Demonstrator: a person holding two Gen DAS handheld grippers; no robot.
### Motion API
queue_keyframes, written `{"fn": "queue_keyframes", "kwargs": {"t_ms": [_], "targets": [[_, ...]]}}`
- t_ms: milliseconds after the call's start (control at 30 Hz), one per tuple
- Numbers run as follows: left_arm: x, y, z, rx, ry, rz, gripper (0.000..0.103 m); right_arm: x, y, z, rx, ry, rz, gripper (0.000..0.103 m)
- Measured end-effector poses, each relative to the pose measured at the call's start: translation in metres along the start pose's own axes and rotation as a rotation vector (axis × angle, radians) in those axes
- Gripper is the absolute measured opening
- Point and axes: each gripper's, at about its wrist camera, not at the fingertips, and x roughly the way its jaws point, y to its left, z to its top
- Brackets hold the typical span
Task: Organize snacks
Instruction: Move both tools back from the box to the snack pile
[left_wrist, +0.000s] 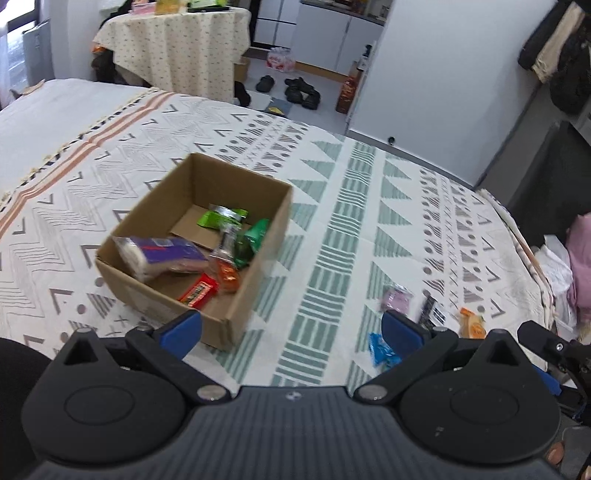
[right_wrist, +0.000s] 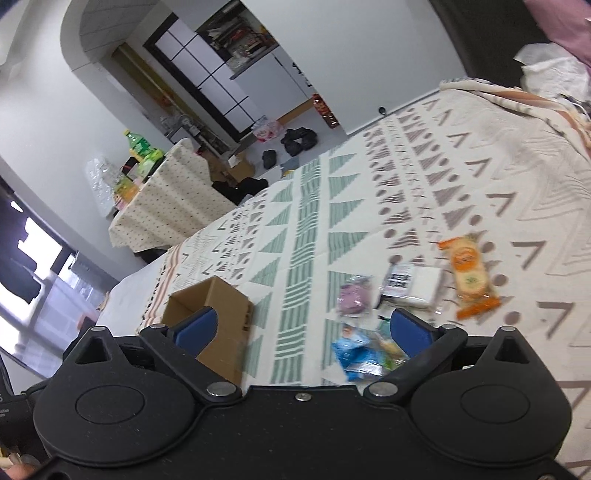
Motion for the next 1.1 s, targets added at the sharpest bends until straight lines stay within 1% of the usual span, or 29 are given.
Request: {"fn": "queue_keyframes", "kwargs": {"t_ms": [67, 267, 433, 533, 567, 667, 733, 800, 867, 1100], "targets": [[0.003, -0.007, -0.004, 0.010, 0.006, -0.005, 0.103, -0.004, -0.010, -0.001, 0.010, 0.001, -0.012, 0.101], [0.012, -0.025, -0.013, 0.025, 0.030, -0.032, 0.103, -0.010, -0.036, -0.001, 0.030, 0.016, -0.011, 0.101], [0.020, -0.037, -0.017, 0.046, 0.040, -0.055, 0.103, -0.008, -0.046, -0.002, 0.031, 0.036, -0.003, 0.101], [0.026, -0.043, -0.019, 0.063, 0.040, -0.044, 0.101, -0.005, -0.053, 0.000, 0.045, 0.040, -0.004, 0.101], [0.029, -0.044, -0.020, 0.059, 0.048, -0.054, 0.100, -0.004, -0.055, 0.000, 0.052, 0.042, -0.006, 0.100], [0.037, -0.046, -0.024, 0.052, 0.060, -0.068, 0.100, 0.001, -0.060, -0.001, 0.061, 0.055, -0.006, 0.098], [0.045, -0.048, -0.026, 0.051, 0.070, -0.077, 0.096, 0.006, -0.063, -0.001, 0.066, 0.068, -0.012, 0.093], [0.053, -0.050, -0.028, 0.038, 0.090, -0.094, 0.090, 0.010, -0.066, -0.001, 0.073, 0.078, -0.021, 0.090], [0.062, -0.053, -0.031, 0.035, 0.106, -0.102, 0.088, 0.015, -0.068, -0.001, 0.080, 0.092, -0.036, 0.087], [0.094, -0.066, -0.036, 0.051, 0.151, -0.141, 0.083, 0.032, -0.078, -0.003, 0.103, 0.134, -0.097, 0.084]]}}
